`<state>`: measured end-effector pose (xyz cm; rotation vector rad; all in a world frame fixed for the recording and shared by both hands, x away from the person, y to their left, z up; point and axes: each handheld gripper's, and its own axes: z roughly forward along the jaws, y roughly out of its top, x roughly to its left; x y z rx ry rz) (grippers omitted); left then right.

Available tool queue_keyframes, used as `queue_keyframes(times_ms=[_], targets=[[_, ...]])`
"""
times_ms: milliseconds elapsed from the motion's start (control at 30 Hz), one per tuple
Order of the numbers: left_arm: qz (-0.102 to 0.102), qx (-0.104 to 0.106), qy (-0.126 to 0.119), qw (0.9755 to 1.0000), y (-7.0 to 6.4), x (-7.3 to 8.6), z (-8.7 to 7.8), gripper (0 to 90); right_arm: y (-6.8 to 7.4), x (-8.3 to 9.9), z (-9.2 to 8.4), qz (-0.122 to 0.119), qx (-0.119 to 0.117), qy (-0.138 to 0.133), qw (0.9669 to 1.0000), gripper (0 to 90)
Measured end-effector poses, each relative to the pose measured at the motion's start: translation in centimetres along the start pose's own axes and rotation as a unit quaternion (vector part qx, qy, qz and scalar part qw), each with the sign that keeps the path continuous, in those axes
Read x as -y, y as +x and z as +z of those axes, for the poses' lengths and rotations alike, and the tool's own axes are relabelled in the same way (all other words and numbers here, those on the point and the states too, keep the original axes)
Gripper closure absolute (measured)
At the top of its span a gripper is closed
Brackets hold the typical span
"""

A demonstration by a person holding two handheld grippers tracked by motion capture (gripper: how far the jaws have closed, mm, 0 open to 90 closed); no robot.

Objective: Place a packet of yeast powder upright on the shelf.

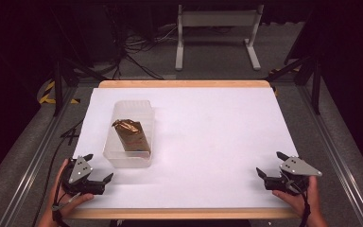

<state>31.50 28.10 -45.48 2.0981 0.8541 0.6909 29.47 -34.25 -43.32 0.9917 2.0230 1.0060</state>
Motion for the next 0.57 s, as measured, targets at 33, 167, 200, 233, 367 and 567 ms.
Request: queue_keyframes(times_ms=[33, 167, 200, 233, 367, 567], targets=[[0.002, 0.000, 0.001, 1.0000, 0.02, -0.02, 0.02, 3.4, 0.08, -0.05, -0.07, 0.000, 0.001, -0.001, 1.0000, 10.1], [0.000, 0.002, 0.000, 1.0000, 0.01, -0.11, 0.14, 3.4, 0.13, -0.06, -0.07, 0.000, 0.002, 0.000, 1.0000, 10.1], [0.002, 0.002, 0.000, 1.0000, 0.03, -0.14, 0.18, 3.4, 0.14, -0.04, -0.04, -0.001, 0.002, 0.000, 1.0000, 10.1], [0.002, 0.002, 0.001, 1.0000, 0.02, -0.16, 0.20, 3.4, 0.12, -0.02, 0.00, -0.002, 0.002, 0.001, 1.0000, 10.1], [0.002, 0.000, 0.001, 1.0000, 0.02, -0.23, 0.20, 3.4, 0.17, 0.02, 0.00, -0.004, 0.002, 0.003, 1.0000, 10.1], [0.002, 0.000, 0.001, 1.0000, 0.01, -0.27, 0.17, 3.4, 0.24, -0.02, 0.06, -0.003, -0.003, 0.002, 1.0000, 10.1]])
